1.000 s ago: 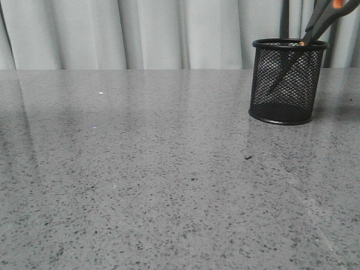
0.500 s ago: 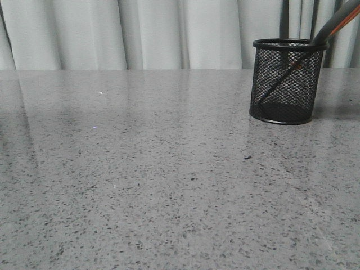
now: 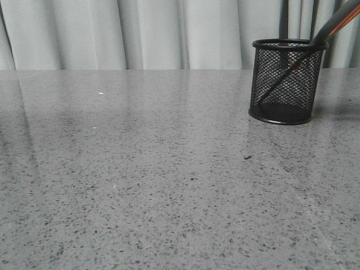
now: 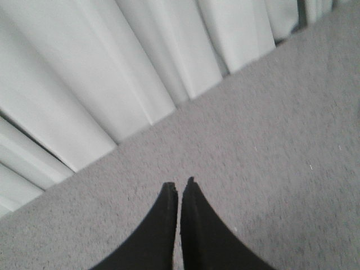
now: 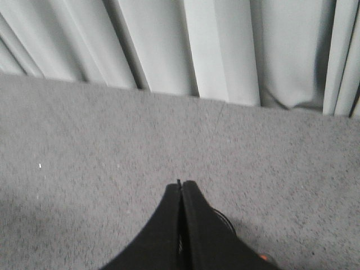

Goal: Put scissors into bucket

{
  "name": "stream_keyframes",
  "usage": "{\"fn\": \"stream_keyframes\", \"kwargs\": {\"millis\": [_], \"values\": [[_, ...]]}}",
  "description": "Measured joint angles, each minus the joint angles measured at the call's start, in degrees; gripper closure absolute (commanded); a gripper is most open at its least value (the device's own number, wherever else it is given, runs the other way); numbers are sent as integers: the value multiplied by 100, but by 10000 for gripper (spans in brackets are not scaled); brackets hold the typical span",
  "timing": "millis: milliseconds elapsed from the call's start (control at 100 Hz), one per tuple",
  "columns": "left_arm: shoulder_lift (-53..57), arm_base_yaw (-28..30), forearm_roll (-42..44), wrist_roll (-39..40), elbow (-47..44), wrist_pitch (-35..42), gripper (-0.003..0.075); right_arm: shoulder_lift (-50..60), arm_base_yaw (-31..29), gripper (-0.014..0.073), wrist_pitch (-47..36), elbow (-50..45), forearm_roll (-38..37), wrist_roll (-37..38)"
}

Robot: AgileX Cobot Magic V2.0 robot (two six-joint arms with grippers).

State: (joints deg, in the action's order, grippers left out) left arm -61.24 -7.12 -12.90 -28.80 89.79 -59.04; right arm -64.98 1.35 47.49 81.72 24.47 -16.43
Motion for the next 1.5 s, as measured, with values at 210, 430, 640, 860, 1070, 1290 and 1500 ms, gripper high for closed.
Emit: {"fn": "stream_keyframes", "kwargs": {"millis": [210, 430, 640, 860, 1070, 1290, 1500], "values": [[1145, 0, -96, 180, -1776, 1751, 741, 986, 0, 662, -1705, -1834, 390, -433], [2642, 0, -476, 218, -4209, 3385, 741, 2115, 0, 662, -2997, -3794, 450, -505], [4258, 0, -574, 218, -5797, 3949, 741, 3403, -4, 662, -3740, -5390, 429, -528], [5772, 0, -752, 218, -6701, 3991, 741, 4566, -4, 662, -3838, -6412, 416, -532], [6155, 0, -785, 218, -7122, 4002, 741, 5037, -4, 662, -3848, -6606, 416, -532], [6155, 0, -832, 218, -7166, 4002, 741, 5049, -4, 662, -3838, -6628, 416, -532], [6155, 0, -832, 218, -7166, 4002, 741, 5049, -4, 662, -3838, -6628, 416, -532]]}}
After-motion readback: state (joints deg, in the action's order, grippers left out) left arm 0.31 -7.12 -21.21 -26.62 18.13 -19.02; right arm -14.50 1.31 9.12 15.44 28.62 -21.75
